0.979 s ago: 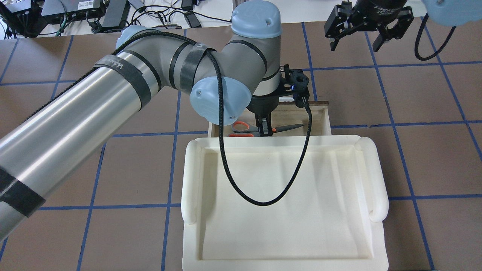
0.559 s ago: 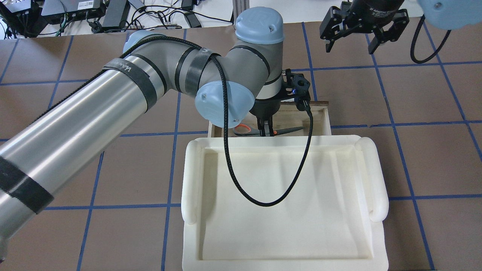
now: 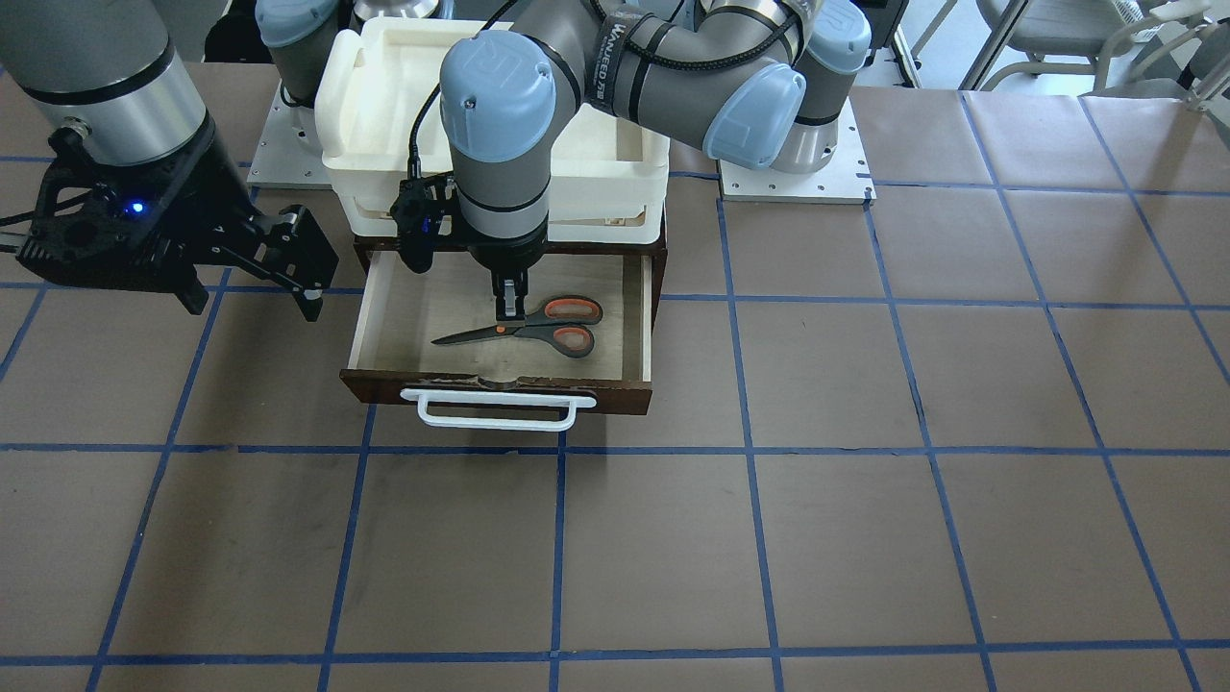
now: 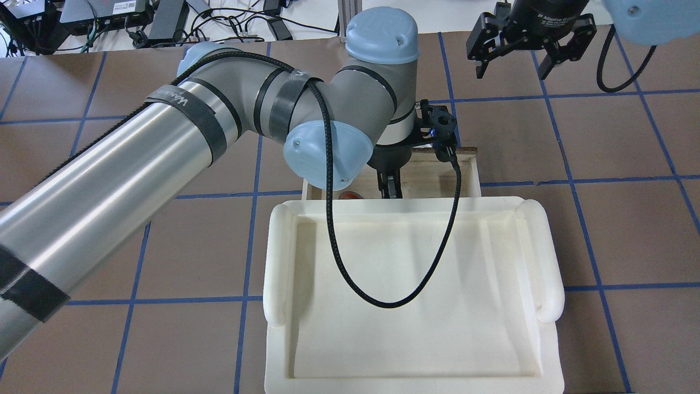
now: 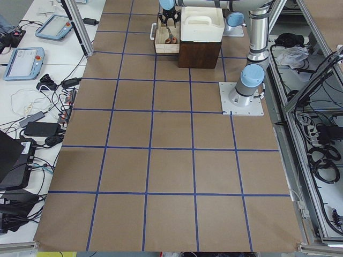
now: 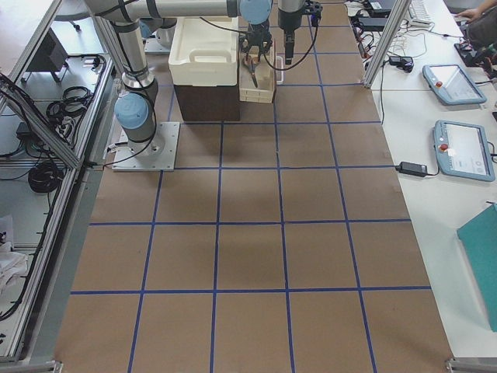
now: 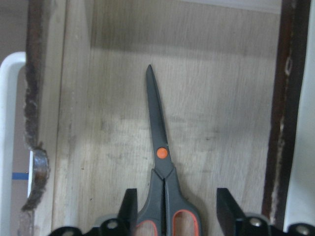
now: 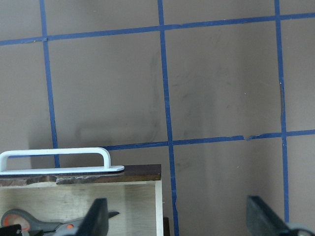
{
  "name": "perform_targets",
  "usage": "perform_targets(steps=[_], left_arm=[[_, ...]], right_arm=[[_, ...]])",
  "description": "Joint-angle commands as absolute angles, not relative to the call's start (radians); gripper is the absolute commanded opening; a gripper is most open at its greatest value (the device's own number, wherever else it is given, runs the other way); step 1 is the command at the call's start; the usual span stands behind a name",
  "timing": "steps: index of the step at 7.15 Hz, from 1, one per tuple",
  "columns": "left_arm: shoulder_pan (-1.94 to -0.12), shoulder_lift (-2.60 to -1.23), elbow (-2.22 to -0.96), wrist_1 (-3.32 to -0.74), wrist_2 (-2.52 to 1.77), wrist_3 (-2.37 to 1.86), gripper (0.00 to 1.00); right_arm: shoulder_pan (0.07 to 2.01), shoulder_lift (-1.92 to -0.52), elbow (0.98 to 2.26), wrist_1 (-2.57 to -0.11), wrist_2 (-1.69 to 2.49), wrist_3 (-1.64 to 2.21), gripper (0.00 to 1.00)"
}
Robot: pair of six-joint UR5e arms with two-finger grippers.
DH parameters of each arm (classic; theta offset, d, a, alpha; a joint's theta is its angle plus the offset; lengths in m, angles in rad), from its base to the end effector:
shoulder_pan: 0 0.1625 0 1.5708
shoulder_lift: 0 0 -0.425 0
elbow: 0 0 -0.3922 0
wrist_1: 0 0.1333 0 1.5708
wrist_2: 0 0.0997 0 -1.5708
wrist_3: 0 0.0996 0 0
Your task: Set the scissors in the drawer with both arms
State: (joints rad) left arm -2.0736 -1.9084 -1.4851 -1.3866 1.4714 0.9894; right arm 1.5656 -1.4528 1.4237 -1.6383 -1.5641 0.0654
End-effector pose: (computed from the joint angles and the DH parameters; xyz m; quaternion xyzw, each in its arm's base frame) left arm -0.4210 -0.4684 0.3601 -0.6763 -0.7342 -0.0209 0.0563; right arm 0.1311 -0.5516 0.5064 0.0351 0.9982 -0.0482 0.0048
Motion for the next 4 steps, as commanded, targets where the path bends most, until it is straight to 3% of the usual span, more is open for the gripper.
perform_targets(steps=[1,2,4], left_arm=[[-2.04,-1.864,-1.474,-1.362,1.471,0.886,0.89],[-2.004,-1.829,-1.473,-1.338,1.471,0.77,1.0],[-1.869,-1.723,-1.473,-1.338,1.538,0.639,1.0]], right_arm=[[1.565,-1.453,1.424,-1.643,-1.578,0.066,1.0],[1.563,-1.453,1.424,-1.643,-1.583,0.066,1.0],[1.565,-1.454,1.424,-1.637,-1.577,0.066,1.0]])
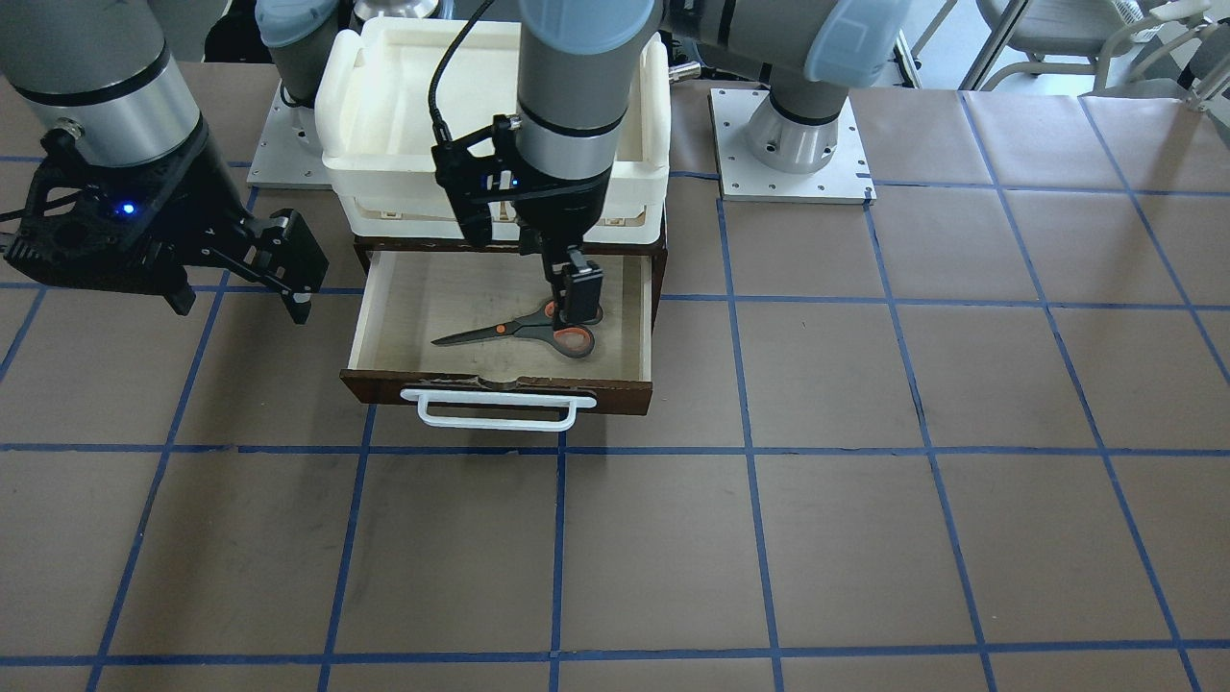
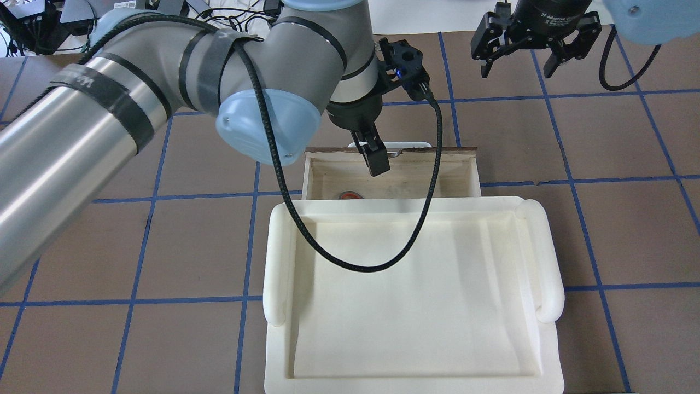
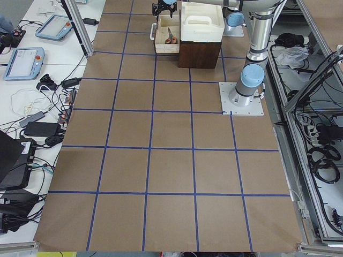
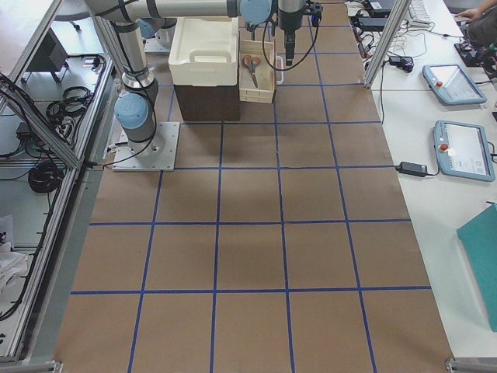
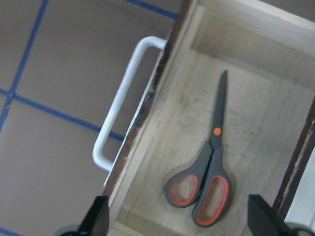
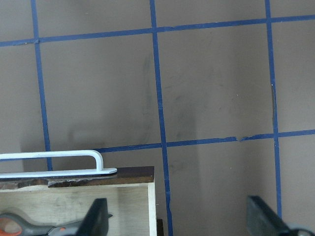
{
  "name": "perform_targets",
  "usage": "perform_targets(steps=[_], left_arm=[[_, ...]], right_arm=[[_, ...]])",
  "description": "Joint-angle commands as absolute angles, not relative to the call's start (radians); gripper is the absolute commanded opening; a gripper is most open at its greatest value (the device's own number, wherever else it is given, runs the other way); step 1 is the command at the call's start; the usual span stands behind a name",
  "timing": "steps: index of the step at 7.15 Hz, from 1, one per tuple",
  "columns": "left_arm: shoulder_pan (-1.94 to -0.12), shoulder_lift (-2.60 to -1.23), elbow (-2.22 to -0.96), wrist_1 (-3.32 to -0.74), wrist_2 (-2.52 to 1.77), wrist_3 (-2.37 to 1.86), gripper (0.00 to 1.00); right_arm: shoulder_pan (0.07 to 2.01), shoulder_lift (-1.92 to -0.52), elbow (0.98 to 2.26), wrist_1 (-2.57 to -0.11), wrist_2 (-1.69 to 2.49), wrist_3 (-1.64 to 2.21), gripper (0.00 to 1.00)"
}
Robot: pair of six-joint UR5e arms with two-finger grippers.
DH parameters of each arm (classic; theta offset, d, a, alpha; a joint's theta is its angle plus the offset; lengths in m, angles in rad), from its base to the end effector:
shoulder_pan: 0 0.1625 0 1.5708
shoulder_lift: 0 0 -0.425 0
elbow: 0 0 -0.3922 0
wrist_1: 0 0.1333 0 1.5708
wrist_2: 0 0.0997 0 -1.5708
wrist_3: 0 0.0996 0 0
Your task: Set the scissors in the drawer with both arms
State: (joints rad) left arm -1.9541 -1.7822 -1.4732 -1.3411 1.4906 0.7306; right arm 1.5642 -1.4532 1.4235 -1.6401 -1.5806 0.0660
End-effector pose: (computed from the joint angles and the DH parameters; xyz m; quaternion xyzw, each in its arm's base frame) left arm -0.3514 -0.4937 0.4464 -0.5293 -0.8455 0.0639 0.0294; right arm 0.1287 -0.5518 0.5070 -0.0365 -0.9981 0.0496 0.0034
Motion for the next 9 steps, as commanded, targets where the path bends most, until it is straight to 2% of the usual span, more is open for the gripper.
perform_targets(steps=[1,5,9], left_arm=[[-1.786,-1.671,-1.473,-1.35,1.567,0.538,1.0],[-1.574,-1.539,-1.497,-1.494,1.638,0.207,1.0],[-1.557,-1.552,-1.529,-1.529,1.545,0.055,1.0]], right_arm=[[1.566,-1.453,1.428,-1.635,-1.581,0.066,1.0],[1.563,-1.454,1.43,-1.634,-1.585,0.066,1.0],[1.566,-1.483,1.43,-1.569,-1.574,0.037,1.0]])
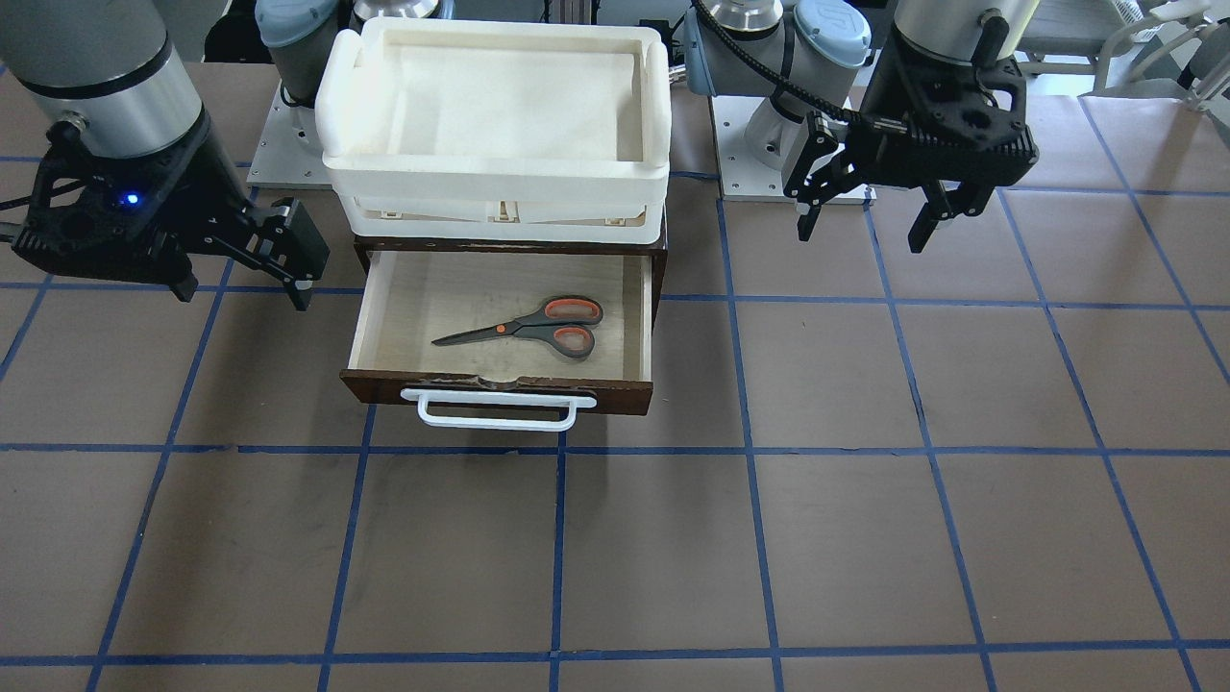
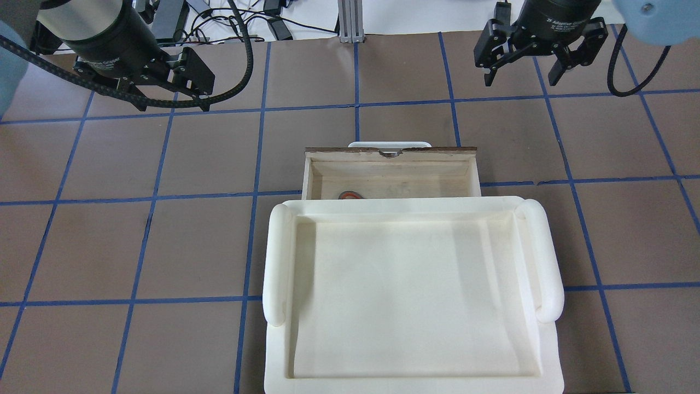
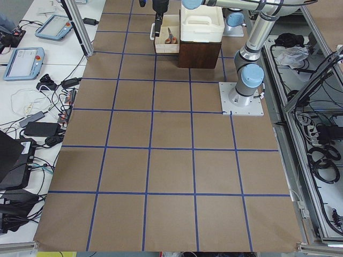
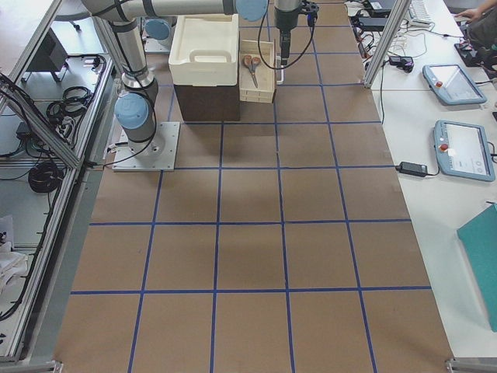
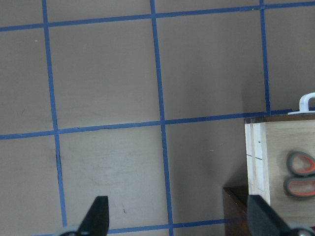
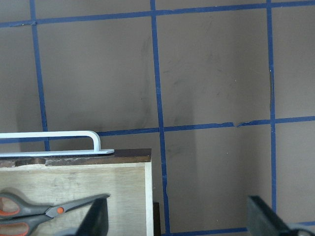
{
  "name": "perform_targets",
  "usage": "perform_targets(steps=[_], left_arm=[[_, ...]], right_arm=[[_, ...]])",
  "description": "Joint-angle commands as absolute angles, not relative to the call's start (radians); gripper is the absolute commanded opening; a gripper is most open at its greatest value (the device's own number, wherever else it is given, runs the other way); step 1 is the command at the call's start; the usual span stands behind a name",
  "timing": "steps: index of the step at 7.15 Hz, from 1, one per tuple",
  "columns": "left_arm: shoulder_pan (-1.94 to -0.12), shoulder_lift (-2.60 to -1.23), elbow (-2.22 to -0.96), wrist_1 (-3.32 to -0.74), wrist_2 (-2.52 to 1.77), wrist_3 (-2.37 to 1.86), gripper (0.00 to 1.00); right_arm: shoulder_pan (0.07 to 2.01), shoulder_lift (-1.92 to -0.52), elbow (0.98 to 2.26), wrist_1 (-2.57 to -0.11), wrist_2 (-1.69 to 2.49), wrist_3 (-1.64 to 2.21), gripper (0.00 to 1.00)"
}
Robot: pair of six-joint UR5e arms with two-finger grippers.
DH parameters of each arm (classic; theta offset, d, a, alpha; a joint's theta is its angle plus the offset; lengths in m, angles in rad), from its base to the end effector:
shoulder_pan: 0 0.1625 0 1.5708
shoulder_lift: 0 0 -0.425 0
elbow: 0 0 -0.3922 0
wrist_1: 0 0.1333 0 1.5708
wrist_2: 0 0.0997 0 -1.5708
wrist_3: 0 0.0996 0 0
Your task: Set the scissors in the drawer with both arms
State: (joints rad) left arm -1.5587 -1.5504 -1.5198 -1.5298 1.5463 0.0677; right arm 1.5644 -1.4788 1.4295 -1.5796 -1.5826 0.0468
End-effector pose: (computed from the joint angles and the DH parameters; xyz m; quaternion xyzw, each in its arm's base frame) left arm -0.1298 -0.4944 0.5276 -0.0284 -0.9979 0.0566 0.0100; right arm 0.1287 -0.5369 0.5114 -0.0268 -0.9992 0.0292 0.0053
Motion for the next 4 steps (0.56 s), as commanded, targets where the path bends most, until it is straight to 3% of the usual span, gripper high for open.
perform_targets(steps=[1,4], left_arm=[[-1.557,-1.534,-1.554,-1.54,1.545,0.066,1.0],[-1.559,-1.528,-1.583,-1.529,1.545,0.067,1.0]], right_arm=[[1.572,-1.485,1.43,-1.563,-1.581,0.037,1.0],[1.574,-1.482,1.43,-1.555,-1.585,0.037,1.0]])
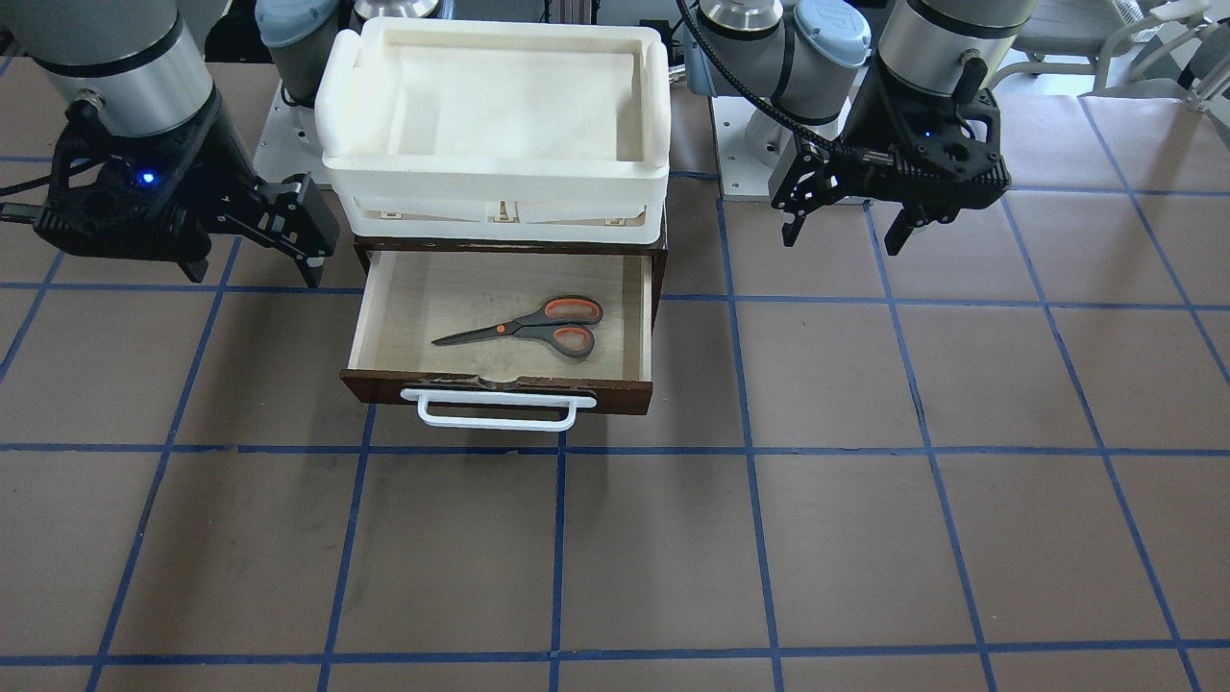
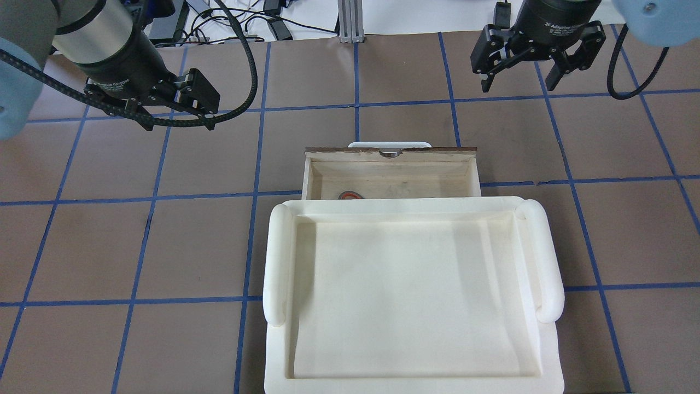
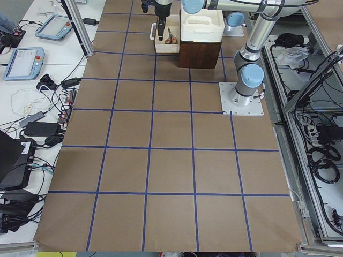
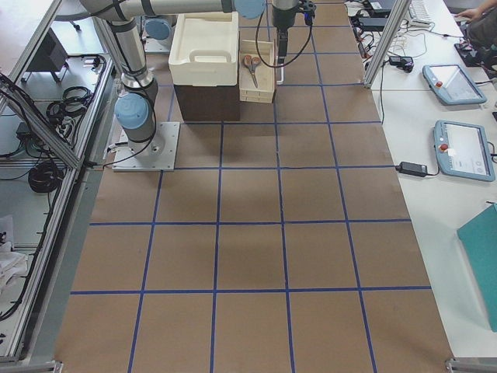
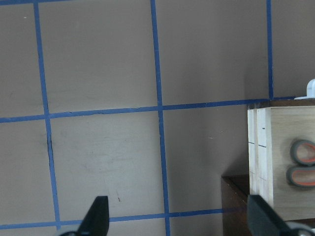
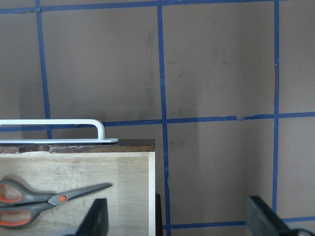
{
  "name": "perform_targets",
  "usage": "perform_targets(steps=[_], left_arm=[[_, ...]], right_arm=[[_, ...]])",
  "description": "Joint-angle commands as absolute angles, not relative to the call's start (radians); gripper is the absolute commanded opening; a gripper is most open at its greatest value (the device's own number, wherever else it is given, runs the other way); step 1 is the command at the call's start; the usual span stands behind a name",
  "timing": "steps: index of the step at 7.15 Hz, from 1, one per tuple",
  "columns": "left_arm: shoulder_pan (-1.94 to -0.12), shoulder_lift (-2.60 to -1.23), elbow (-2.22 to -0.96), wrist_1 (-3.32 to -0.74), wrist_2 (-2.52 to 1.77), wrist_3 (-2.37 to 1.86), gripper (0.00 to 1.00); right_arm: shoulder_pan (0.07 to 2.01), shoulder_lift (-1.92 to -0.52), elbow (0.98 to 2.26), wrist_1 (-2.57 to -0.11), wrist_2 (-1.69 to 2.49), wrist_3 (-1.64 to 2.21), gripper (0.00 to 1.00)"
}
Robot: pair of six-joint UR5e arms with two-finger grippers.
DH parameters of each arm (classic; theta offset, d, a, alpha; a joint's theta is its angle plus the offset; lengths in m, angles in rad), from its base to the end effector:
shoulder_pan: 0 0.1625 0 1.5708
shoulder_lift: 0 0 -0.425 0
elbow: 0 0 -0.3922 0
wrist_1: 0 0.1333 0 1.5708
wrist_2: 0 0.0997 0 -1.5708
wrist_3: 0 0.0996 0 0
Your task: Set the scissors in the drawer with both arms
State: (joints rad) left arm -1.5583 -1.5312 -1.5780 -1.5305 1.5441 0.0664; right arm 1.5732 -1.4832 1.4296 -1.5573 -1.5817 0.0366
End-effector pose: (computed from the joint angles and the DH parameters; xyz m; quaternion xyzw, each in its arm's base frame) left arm -0.1299 -0.4835 0.5078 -0.0274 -0.9989 0.0368 0.0119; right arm 0.1335 -0.5321 0.5114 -0.0172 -0.9996 0.0202 0.0051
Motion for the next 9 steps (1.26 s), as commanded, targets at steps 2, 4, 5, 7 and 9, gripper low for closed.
perform_targets(steps=[2,4,5,7,9], left_arm=[[-1.546,-1.522,-1.568,-1.529,1.548,0.067,1.0],[-1.54,-1.523,-1.557,-1.535,1.548,0.067,1.0],[-1.537,-1.523,-1.56,-1.54,1.546,0.067,1.0],[-1.536,-1.523,-1.56,-1.539,1.545,0.067,1.0],[-1.536,-1.523,-1.56,-1.537,1.543,0.067,1.0]], right_arm=[[1.574,-1.482,1.43,-1.549,-1.586,0.037,1.0],[1.572,-1.48,1.43,-1.522,-1.586,0.037,1.0],[1.572,-1.48,1.43,-1.522,-1.588,0.037,1.0],[1.571,-1.48,1.43,-1.523,-1.586,0.037,1.0],[1.572,-1.48,1.43,-1.523,-1.586,0.037,1.0]])
